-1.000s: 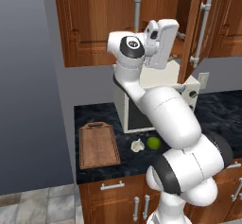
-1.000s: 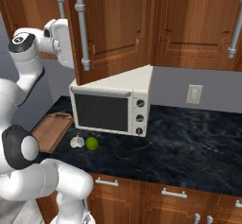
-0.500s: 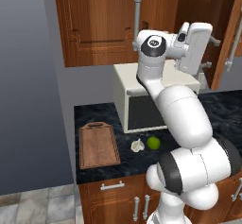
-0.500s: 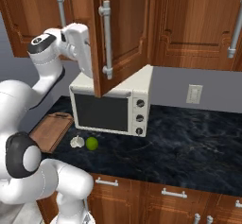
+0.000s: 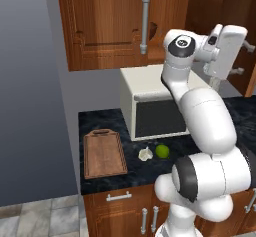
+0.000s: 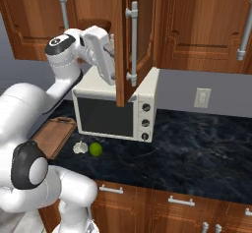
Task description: Open the cabinet. Place the bowl and condiment on the counter. Then place the lime and garlic on the cutting board.
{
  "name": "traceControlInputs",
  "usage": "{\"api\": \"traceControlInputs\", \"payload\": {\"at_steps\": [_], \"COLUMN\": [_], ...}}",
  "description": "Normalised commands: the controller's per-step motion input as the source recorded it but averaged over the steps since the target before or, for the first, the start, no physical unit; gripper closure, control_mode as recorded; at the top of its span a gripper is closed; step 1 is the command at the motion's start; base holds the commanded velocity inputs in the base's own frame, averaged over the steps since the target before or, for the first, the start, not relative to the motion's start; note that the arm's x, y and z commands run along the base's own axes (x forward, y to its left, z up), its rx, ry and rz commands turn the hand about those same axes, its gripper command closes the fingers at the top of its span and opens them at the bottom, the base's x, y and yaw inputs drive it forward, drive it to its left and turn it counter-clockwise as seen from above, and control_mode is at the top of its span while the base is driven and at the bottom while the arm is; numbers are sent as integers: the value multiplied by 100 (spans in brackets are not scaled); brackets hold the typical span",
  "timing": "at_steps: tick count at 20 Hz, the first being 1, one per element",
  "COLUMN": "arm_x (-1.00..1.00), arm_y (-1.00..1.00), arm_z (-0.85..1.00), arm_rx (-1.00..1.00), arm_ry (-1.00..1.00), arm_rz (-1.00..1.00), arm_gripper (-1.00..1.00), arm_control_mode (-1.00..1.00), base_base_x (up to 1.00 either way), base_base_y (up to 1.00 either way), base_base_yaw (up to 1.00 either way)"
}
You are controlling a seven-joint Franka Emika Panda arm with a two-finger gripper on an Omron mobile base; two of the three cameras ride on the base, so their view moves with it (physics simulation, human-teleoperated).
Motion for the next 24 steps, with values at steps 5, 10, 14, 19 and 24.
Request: {"api": "traceControlInputs", "payload": {"at_steps": [5,10,14,19,24], "arm_x": [-59,-20,4,46,82], "arm_y": [56,99,64,35,18], "arm_z": [-2,-4,0,0,6], "arm_rx": [13,15,25,40,40], "arm_ry": [-15,-14,-14,-16,-17], "arm_rz": [34,62,73,66,48], "arm_gripper": [-100,-100,-100,-100,-100], "arm_control_mode": [-100,-100,-100,-100,-100], "base_base_x": [0,0,0,0,0], "base_base_y": [0,0,0,0,0], "base_base_yaw": [0,0,0,0,0]}}
